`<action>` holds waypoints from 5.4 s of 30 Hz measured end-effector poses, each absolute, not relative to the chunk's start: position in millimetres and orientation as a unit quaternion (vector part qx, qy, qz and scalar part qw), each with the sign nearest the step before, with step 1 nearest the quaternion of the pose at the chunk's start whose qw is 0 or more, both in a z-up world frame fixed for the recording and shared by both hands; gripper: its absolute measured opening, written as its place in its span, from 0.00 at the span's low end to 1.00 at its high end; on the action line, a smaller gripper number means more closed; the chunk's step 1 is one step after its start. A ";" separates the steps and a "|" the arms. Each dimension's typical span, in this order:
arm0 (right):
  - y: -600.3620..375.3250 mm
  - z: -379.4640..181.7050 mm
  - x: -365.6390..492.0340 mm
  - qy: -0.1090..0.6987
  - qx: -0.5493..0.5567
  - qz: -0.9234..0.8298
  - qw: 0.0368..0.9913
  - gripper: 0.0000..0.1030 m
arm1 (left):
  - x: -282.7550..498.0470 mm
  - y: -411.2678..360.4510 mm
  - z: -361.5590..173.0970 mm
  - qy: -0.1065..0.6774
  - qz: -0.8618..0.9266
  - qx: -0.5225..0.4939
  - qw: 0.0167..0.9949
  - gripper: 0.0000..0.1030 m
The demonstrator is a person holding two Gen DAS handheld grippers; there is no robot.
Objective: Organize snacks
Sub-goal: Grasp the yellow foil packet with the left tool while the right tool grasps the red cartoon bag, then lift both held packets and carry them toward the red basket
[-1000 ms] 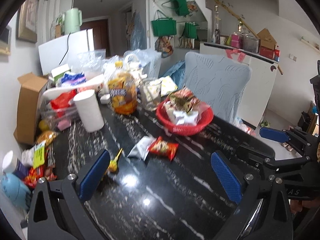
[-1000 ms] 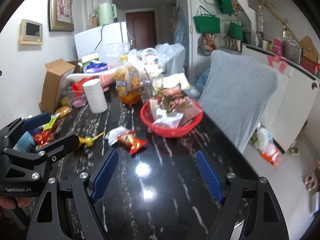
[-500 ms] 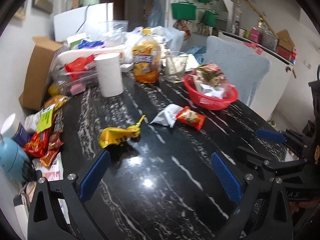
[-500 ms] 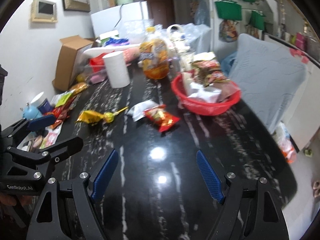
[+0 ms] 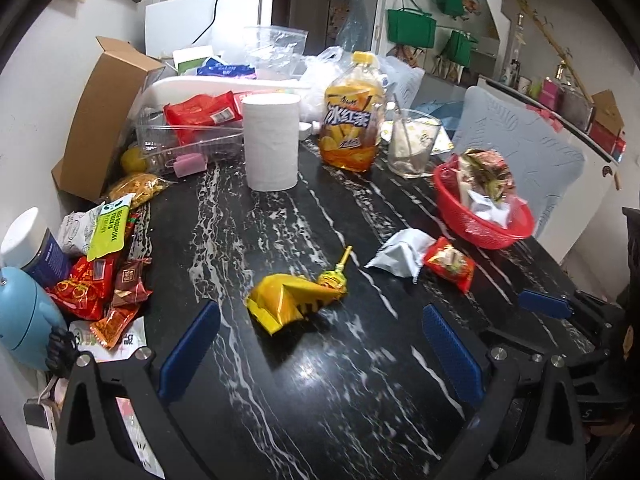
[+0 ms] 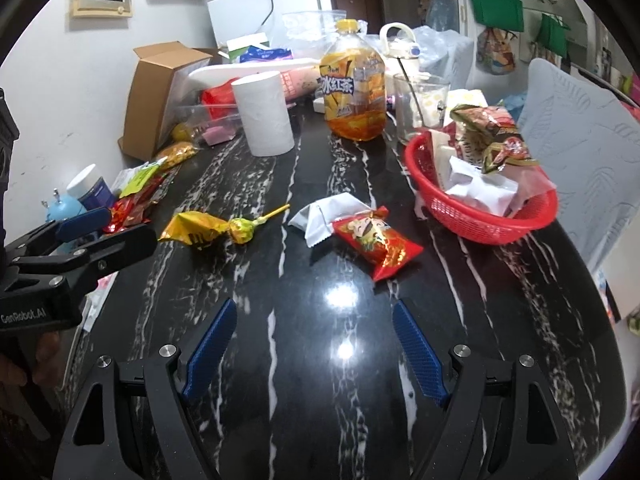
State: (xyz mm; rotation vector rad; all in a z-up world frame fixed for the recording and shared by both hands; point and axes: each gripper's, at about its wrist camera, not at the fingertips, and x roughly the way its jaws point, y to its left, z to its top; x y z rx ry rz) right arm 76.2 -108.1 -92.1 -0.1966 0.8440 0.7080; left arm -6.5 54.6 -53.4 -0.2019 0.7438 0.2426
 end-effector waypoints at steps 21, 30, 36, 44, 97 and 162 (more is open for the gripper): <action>-100.8 -112.5 148.4 0.417 -0.115 0.298 0.851 0.79 | 57.9 70.9 -71.1 0.385 0.182 -0.024 0.904 0.99; -76.2 -131.5 169.5 0.406 -0.162 0.300 0.848 0.79 | 60.3 86.0 -98.8 0.419 0.189 -0.040 0.887 0.99; -68.4 -141.4 171.3 0.414 -0.179 0.299 0.841 0.78 | 63.2 94.8 -120.3 0.453 0.147 -0.096 0.874 0.99; -68.8 -147.4 167.5 0.427 -0.171 0.295 0.837 0.52 | 55.7 91.9 -127.2 0.456 0.136 -0.102 0.874 0.73; -154.4 -140.5 66.1 0.460 -0.166 0.325 0.809 0.70 | 22.5 -18.9 -124.7 0.472 0.057 -0.044 0.879 0.78; -279.9 -50.4 25.1 0.368 -0.046 0.264 0.890 0.35 | 5.0 -144.8 -9.2 0.337 -0.106 0.009 0.935 0.39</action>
